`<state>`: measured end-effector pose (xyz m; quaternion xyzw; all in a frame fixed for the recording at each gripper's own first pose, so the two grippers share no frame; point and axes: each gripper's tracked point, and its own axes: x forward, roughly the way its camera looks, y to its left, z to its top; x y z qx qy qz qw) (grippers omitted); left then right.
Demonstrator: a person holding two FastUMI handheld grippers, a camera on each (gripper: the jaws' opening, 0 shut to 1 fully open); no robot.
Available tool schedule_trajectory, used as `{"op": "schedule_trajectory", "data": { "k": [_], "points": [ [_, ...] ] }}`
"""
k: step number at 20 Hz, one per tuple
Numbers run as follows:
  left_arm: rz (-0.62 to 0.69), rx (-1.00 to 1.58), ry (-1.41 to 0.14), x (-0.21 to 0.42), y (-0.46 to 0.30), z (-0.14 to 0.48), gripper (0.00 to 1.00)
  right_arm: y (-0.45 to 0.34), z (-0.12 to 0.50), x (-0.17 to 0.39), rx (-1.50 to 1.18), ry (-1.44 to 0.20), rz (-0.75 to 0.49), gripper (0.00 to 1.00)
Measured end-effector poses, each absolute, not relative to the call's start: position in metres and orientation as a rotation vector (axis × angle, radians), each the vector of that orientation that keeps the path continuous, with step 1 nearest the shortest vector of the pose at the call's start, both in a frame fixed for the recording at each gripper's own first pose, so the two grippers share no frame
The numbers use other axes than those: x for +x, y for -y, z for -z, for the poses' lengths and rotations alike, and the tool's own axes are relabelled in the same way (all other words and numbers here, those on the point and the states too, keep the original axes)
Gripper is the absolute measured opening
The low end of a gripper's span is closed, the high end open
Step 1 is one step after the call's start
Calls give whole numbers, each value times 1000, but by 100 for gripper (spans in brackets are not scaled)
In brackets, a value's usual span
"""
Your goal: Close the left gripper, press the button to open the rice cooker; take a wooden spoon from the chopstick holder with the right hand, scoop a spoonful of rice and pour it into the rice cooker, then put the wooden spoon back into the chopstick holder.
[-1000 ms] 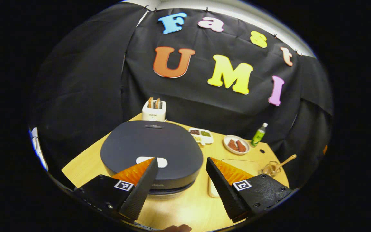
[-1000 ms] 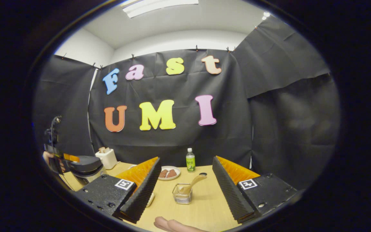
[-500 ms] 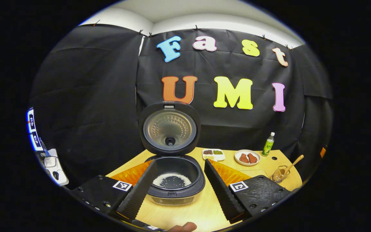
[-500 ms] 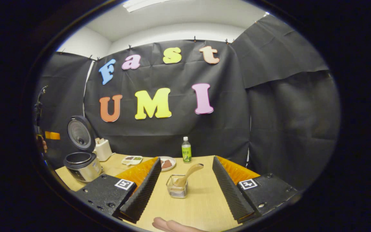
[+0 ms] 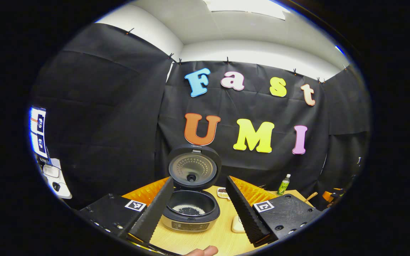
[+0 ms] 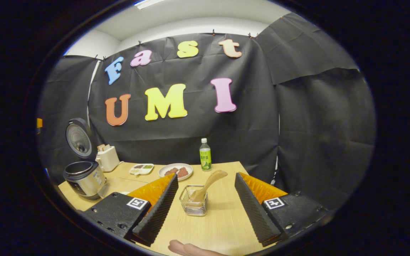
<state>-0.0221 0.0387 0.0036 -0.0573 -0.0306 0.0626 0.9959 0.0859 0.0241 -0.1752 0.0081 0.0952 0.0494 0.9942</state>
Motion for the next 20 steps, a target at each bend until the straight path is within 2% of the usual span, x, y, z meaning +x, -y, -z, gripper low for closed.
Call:
{"op": "schedule_trajectory", "data": {
  "k": [6,7,8,13,14,15,17,18,19,20],
  "points": [
    [-77,-59,71,-55,-29,3,94,-31,226,136,117,-306,-82,100],
    [-65,-53,72,-58,-26,3,94,-33,235,143,125,-332,-83,96],
    [-47,-47,81,-60,-21,3,94,-35,242,150,132,-348,-85,100],
    [36,-30,65,-61,2,24,94,-24,264,192,102,-334,-10,100],
    [41,-21,62,-58,5,26,94,-17,265,202,74,-311,23,94],
    [39,-7,60,-55,4,30,94,-14,267,209,52,-302,37,92],
    [24,14,42,-50,4,38,94,-36,261,217,81,-252,-66,96],
    [25,22,38,-50,5,40,94,-41,266,221,97,-268,-96,89],
    [33,28,39,-50,9,41,94,-33,275,223,109,-288,-66,76],
    [40,35,43,-50,12,42,94,-24,278,228,126,-290,-13,67]
  ]
}}
